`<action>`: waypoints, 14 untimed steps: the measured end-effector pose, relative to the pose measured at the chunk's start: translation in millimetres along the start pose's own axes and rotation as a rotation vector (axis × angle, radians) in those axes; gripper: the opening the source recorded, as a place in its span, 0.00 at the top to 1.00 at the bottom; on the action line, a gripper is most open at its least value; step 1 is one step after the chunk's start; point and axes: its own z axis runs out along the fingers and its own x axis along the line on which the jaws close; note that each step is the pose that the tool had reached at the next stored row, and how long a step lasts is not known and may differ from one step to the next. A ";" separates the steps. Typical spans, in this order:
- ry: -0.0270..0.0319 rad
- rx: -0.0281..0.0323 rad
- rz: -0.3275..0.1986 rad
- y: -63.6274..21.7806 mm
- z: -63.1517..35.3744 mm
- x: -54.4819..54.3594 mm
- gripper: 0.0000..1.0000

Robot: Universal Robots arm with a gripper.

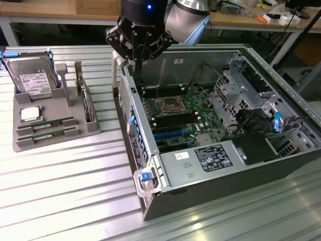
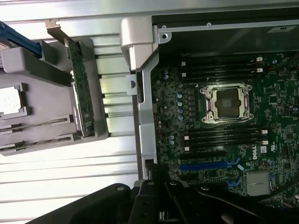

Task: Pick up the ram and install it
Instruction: 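Reach for the ram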

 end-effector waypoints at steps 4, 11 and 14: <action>-0.0001 -0.0001 0.000 -0.5 -0.1 6.6 0.90; 0.0000 0.0001 0.000 -1.2 -0.5 15.8 0.90; 0.0000 0.0000 0.000 -1.5 -0.5 19.6 0.90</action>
